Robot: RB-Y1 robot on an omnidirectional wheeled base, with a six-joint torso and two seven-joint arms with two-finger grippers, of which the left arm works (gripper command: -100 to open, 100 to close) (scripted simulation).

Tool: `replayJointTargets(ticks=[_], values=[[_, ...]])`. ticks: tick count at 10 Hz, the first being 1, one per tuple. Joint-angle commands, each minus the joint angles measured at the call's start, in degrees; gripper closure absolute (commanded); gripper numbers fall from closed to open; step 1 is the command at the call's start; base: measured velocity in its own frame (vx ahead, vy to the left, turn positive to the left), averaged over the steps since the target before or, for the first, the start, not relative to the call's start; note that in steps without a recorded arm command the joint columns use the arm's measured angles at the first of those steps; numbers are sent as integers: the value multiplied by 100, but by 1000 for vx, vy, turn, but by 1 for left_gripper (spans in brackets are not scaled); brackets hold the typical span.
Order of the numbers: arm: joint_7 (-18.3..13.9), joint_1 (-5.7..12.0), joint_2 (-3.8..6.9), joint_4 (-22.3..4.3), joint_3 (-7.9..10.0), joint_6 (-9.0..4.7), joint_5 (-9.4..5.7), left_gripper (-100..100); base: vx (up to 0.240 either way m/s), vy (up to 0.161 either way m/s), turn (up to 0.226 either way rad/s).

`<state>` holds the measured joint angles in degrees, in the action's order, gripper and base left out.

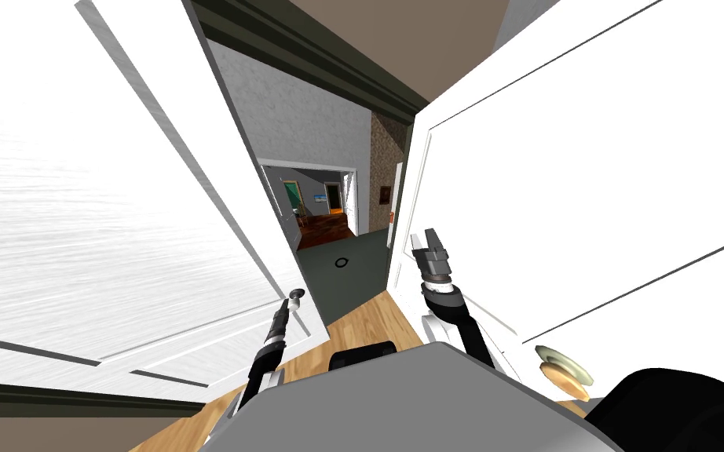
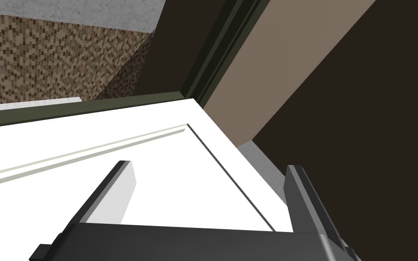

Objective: Pull the door open

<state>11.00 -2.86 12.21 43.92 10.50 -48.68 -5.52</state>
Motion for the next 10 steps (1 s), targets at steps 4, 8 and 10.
replayJointTargets(ticks=[4, 8, 10], values=[[-297, -47, -121, 154, -211, 59, -64, 100, -17, 9, -17], [-761, 2, -83, 110, -346, 54, -265, 100, -30, 8, -17], [-963, 27, -64, 88, -415, 51, -367, 100, -35, 15, -14]])
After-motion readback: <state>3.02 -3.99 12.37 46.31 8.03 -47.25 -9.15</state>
